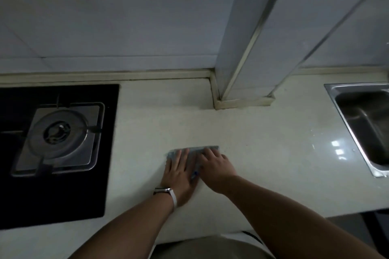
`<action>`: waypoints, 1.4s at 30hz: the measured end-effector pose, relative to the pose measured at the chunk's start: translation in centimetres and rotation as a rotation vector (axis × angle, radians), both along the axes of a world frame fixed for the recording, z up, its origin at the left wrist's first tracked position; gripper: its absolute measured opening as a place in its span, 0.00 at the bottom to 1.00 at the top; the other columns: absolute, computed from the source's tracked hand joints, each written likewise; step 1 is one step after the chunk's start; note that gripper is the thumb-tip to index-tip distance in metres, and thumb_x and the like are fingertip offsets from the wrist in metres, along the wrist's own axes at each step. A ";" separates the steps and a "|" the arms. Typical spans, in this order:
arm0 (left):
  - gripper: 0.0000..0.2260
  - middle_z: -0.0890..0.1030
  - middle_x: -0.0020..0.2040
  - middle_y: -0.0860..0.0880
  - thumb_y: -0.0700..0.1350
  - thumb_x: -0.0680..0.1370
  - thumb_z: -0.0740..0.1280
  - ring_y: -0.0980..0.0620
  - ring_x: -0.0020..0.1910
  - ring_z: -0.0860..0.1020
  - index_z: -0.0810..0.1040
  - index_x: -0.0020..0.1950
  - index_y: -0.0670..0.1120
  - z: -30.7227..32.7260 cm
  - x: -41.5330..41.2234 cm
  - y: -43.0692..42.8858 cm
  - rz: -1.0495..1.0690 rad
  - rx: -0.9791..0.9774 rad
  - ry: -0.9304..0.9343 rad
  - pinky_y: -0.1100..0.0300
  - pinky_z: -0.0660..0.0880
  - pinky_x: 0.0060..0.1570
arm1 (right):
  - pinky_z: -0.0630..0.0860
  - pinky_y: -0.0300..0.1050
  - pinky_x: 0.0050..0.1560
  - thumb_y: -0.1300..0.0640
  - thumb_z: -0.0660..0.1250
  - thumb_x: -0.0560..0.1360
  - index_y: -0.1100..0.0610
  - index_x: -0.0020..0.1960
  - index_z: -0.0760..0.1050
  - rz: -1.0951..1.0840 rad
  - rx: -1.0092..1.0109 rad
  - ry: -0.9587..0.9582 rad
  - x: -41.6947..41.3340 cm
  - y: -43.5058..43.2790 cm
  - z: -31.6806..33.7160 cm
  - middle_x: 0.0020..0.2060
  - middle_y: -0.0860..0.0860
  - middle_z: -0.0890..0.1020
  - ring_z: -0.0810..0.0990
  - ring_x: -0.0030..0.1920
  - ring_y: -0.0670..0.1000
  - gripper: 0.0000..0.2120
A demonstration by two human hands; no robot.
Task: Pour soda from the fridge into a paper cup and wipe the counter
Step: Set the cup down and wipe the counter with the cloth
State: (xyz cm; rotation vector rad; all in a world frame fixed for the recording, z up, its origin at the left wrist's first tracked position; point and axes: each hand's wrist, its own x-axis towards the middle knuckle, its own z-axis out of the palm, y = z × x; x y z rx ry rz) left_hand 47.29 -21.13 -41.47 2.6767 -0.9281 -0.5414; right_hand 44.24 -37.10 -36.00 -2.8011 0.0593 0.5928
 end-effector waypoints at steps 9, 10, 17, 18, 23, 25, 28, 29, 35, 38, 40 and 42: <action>0.23 0.74 0.70 0.40 0.49 0.77 0.57 0.36 0.70 0.71 0.74 0.71 0.45 -0.1 -3.7 1.6 -0.032 -0.030 -0.011 0.37 0.73 0.63 | 0.60 0.54 0.74 0.47 0.56 0.81 0.52 0.78 0.56 -0.046 -0.029 -0.023 -4.9 2.3 -1.3 0.78 0.55 0.53 0.53 0.77 0.58 0.27; 0.23 0.75 0.69 0.39 0.48 0.76 0.56 0.35 0.69 0.73 0.76 0.68 0.44 0.1 -3.9 1.5 -0.039 -0.023 -0.015 0.36 0.73 0.62 | 0.60 0.53 0.74 0.47 0.57 0.81 0.52 0.77 0.56 -0.040 -0.030 -0.035 -5.2 2.2 -1.3 0.78 0.55 0.54 0.54 0.77 0.57 0.27; 0.20 0.80 0.64 0.39 0.46 0.73 0.57 0.34 0.63 0.77 0.85 0.54 0.44 -0.1 -5.9 0.0 0.016 -0.049 -0.068 0.34 0.76 0.55 | 0.68 0.54 0.64 0.47 0.57 0.78 0.54 0.67 0.67 0.048 -0.052 -0.071 -6.8 0.8 -0.8 0.69 0.56 0.68 0.67 0.68 0.60 0.21; 0.20 0.80 0.64 0.39 0.47 0.73 0.57 0.34 0.63 0.77 0.86 0.53 0.44 -0.1 -6.3 -0.3 0.007 -0.034 -0.049 0.34 0.77 0.54 | 0.68 0.55 0.64 0.47 0.57 0.78 0.54 0.67 0.68 0.072 -0.062 -0.064 -7.1 0.2 -0.7 0.69 0.57 0.69 0.67 0.68 0.60 0.20; 0.21 0.80 0.64 0.38 0.47 0.74 0.57 0.33 0.62 0.77 0.83 0.61 0.44 0.2 -9.4 -3.6 0.019 -0.003 -0.028 0.35 0.78 0.51 | 0.67 0.55 0.63 0.46 0.58 0.77 0.55 0.68 0.66 0.157 -0.054 -0.042 -8.9 -3.7 -0.2 0.67 0.58 0.69 0.67 0.66 0.61 0.22; 0.22 0.79 0.64 0.37 0.47 0.75 0.57 0.32 0.62 0.77 0.81 0.63 0.44 0.5 -11.0 -5.4 0.048 -0.002 -0.014 0.34 0.77 0.52 | 0.67 0.55 0.63 0.46 0.58 0.77 0.55 0.68 0.66 0.182 -0.060 -0.042 -10.0 -5.6 -0.2 0.67 0.58 0.69 0.67 0.66 0.61 0.23; 0.22 0.78 0.66 0.37 0.49 0.76 0.57 0.31 0.65 0.75 0.79 0.66 0.46 0.7 -13.2 -8.7 0.101 0.012 0.023 0.34 0.76 0.56 | 0.68 0.56 0.62 0.47 0.58 0.77 0.55 0.68 0.67 0.207 -0.053 -0.044 -11.8 -8.9 -0.3 0.66 0.59 0.69 0.68 0.66 0.61 0.22; 0.21 0.77 0.66 0.38 0.50 0.77 0.57 0.32 0.65 0.74 0.78 0.67 0.47 1.0 -13.8 -9.8 0.127 0.020 0.044 0.34 0.75 0.57 | 0.69 0.56 0.61 0.47 0.58 0.77 0.55 0.67 0.68 0.209 -0.050 -0.053 -12.2 -10.0 -0.4 0.66 0.58 0.70 0.69 0.65 0.61 0.22; 0.27 0.68 0.75 0.41 0.55 0.77 0.49 0.36 0.76 0.62 0.72 0.73 0.50 1.4 -16.8 -15.9 0.238 -0.005 0.068 0.37 0.62 0.71 | 0.78 0.50 0.41 0.43 0.70 0.65 0.51 0.48 0.76 0.212 -0.052 -0.105 -15.0 -15.5 -0.8 0.48 0.53 0.80 0.80 0.48 0.56 0.16; 0.26 0.58 0.80 0.45 0.55 0.78 0.48 0.43 0.80 0.49 0.67 0.75 0.53 1.7 -17.5 -17.4 0.308 -0.035 0.126 0.46 0.46 0.77 | 0.79 0.48 0.42 0.45 0.73 0.63 0.50 0.48 0.78 0.214 -0.048 -0.137 -15.9 -17.1 -1.1 0.49 0.52 0.81 0.81 0.48 0.54 0.16; 0.24 0.57 0.80 0.47 0.51 0.80 0.51 0.48 0.79 0.47 0.66 0.76 0.51 1.7 -17.5 -17.5 0.316 -0.073 0.110 0.48 0.46 0.77 | 0.79 0.50 0.51 0.47 0.74 0.63 0.51 0.54 0.79 0.223 -0.026 -0.114 -16.0 -17.4 -1.3 0.54 0.53 0.81 0.80 0.53 0.55 0.21; 0.24 0.53 0.79 0.54 0.48 0.83 0.54 0.56 0.76 0.43 0.58 0.79 0.51 1.5 -17.2 -17.3 0.315 -0.072 0.143 0.48 0.49 0.78 | 0.72 0.53 0.66 0.51 0.70 0.70 0.55 0.68 0.73 0.248 0.013 -0.064 -15.7 -17.3 -1.5 0.66 0.57 0.75 0.74 0.65 0.58 0.27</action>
